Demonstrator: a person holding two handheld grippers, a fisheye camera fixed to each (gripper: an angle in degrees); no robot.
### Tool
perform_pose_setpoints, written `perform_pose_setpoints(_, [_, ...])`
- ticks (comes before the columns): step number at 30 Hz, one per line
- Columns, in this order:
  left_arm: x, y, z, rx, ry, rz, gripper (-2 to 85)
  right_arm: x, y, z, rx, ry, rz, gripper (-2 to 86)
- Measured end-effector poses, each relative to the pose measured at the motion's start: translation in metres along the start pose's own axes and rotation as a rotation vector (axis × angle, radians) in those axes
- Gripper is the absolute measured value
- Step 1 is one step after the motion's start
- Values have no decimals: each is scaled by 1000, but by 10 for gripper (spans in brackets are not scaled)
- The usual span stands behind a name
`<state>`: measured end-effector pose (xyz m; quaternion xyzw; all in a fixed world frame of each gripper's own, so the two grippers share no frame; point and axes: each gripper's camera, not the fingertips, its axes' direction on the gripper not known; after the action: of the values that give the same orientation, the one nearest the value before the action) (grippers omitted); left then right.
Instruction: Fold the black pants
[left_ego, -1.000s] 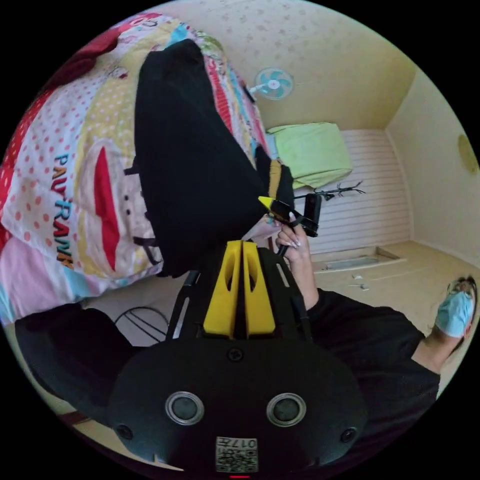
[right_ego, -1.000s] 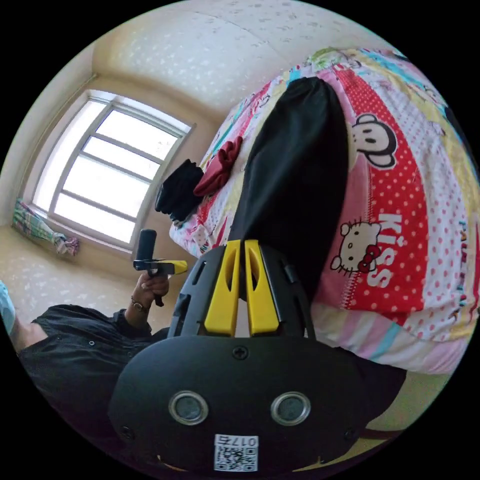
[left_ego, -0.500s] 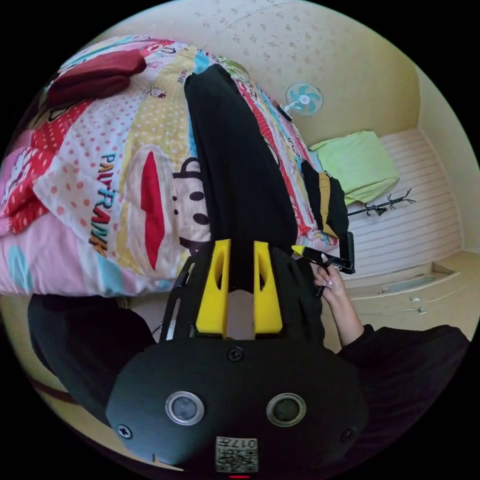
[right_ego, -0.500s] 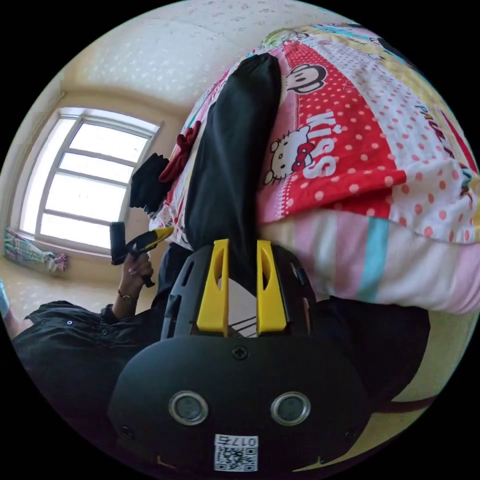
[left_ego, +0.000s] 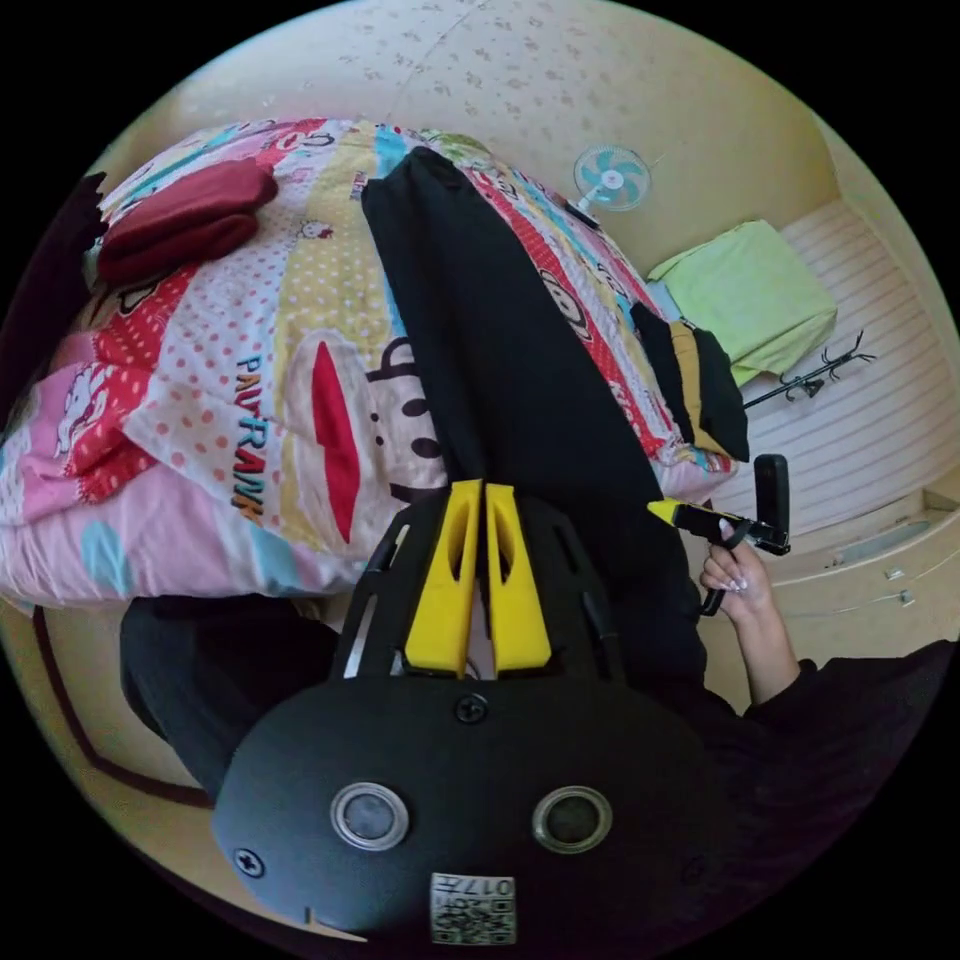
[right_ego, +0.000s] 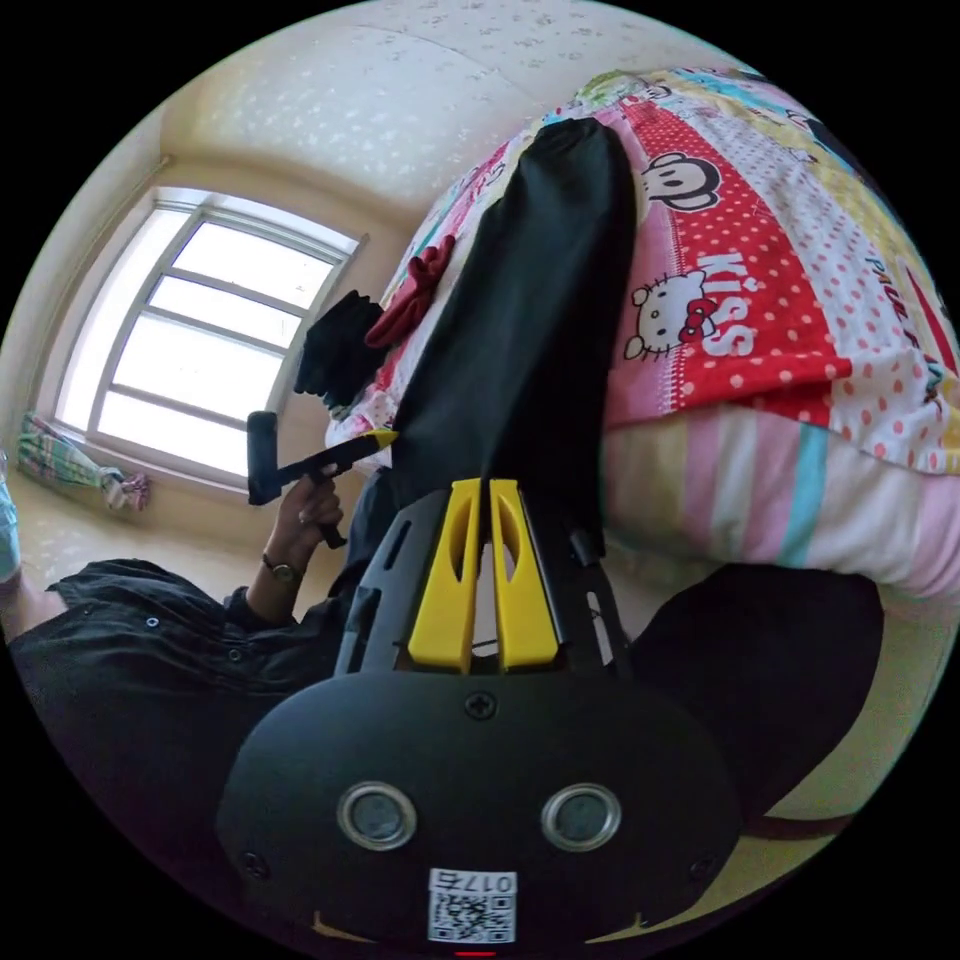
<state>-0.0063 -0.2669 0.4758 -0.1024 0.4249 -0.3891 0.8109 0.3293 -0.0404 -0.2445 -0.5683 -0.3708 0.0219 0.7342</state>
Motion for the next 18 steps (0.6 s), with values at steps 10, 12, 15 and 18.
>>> perform_pose_setpoints(10, [-62,37,55,-205,223,-96,130,49,-1,21,-138,51,158,180])
perform_pose_setpoints(12, [-66,36,70,-214,270,-86,130,55,-4,30,-146,-9,163,186])
perform_pose_setpoints(15, [-72,35,74,-196,230,-87,115,54,-5,46,-149,29,161,168])
perform_pose_setpoints(18, [-75,46,71,-168,270,-115,113,42,4,49,-139,98,134,84])
